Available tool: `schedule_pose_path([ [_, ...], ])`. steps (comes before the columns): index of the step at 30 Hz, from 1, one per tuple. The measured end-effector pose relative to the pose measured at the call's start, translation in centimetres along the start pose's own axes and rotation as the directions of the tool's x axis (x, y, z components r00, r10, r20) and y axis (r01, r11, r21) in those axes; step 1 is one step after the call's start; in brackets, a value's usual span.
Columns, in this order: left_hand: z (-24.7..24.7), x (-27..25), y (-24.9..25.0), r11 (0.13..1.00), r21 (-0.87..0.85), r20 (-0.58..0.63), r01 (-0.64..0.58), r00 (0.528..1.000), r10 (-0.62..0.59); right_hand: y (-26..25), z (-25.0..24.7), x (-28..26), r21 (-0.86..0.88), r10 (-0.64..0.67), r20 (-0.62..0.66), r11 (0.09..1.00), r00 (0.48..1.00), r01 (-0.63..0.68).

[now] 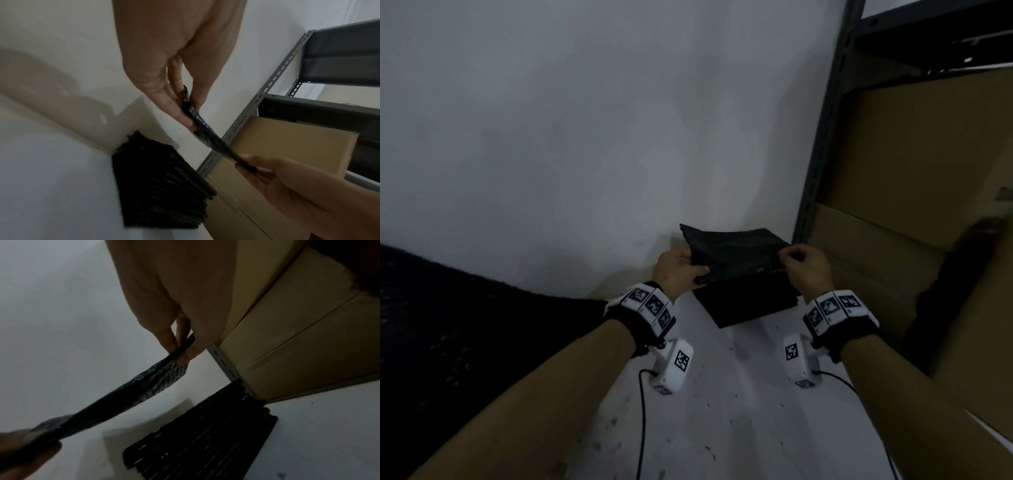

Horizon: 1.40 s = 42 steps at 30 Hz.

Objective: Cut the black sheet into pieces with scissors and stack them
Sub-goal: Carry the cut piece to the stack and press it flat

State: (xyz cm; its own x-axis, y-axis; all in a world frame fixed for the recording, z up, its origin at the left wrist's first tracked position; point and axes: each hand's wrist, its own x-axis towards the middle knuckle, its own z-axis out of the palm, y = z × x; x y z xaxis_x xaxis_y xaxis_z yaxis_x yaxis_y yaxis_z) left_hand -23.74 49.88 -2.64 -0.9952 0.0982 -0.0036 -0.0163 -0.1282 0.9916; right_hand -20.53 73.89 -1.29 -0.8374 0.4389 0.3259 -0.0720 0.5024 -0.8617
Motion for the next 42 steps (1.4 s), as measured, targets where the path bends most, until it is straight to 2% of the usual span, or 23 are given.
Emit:
schedule_pose_path([
  [4,1.5,4.4,-1.0,0.994,0.098,-0.016,0.046,0.999,-0.044,1.1,1.0,3.6,-0.129,-0.010,0.046,0.992,0.999,0.016],
  [8,2.9,6.6,-2.6,0.936,0.352,-0.069,-0.006,0.997,0.032,3.4,2.4,5.9,-0.309,-0.016,0.062,0.950,0.998,0.034],
  [10,3.3,7.6,-3.5,0.881,0.471,-0.073,-0.043,0.993,0.088,4.4,3.0,6.7,-0.340,-0.023,0.072,0.939,0.997,0.046],
  [13,3.4,8.3,-4.3,0.776,0.620,0.011,-0.117,0.990,0.140,6.2,3.8,7.7,-0.411,-0.022,0.116,0.909,0.993,0.068],
  [18,3.3,8.5,-4.1,0.612,0.781,0.101,-0.125,0.992,0.074,8.3,4.7,8.7,-0.525,0.068,0.172,0.850,0.983,0.033],
  [20,3.5,8.9,-3.8,0.518,0.841,0.126,-0.158,0.987,0.097,8.0,4.5,8.7,-0.631,0.081,0.155,0.775,0.985,0.036],
  [22,4.2,9.3,-3.3,0.369,0.907,0.151,-0.202,0.975,0.163,7.5,4.7,8.9,-0.691,0.010,0.153,0.716,0.988,0.100],
  [25,5.9,10.4,-2.6,0.127,0.933,0.275,-0.336,0.895,0.352,6.8,5.8,10.1,-0.571,-0.167,0.225,0.776,0.960,0.269],
  [27,6.9,11.5,-2.5,0.033,0.913,0.371,-0.406,0.861,0.347,6.2,6.9,10.7,-0.469,-0.221,0.259,0.822,0.940,0.323],
  [30,7.4,13.6,-3.6,0.046,0.906,0.416,-0.420,0.906,0.077,5.3,8.4,10.9,-0.384,-0.237,0.405,0.832,0.883,0.400],
  [33,7.1,14.7,-5.2,0.017,0.932,0.359,-0.361,0.920,-0.160,6.5,9.9,11.4,-0.341,-0.254,0.535,0.808,0.805,0.481],
  [34,6.9,14.7,-5.7,0.014,0.941,0.333,-0.338,0.920,-0.205,7.2,10.3,11.7,-0.375,-0.207,0.566,0.798,0.798,0.473],
  [38,6.5,14.0,-7.1,0.024,0.949,0.312,-0.314,0.925,-0.216,10.7,11.8,12.9,-0.591,-0.005,0.592,0.677,0.806,0.438],
  [40,6.5,13.8,-7.4,0.032,0.950,0.312,-0.312,0.927,-0.206,11.6,12.3,13.4,-0.628,0.114,0.559,0.705,0.821,0.330],
  [42,6.4,13.7,-7.5,0.052,0.949,0.314,-0.310,0.927,-0.204,12.3,12.5,14.0,-0.632,0.152,0.545,0.721,0.825,0.285],
])
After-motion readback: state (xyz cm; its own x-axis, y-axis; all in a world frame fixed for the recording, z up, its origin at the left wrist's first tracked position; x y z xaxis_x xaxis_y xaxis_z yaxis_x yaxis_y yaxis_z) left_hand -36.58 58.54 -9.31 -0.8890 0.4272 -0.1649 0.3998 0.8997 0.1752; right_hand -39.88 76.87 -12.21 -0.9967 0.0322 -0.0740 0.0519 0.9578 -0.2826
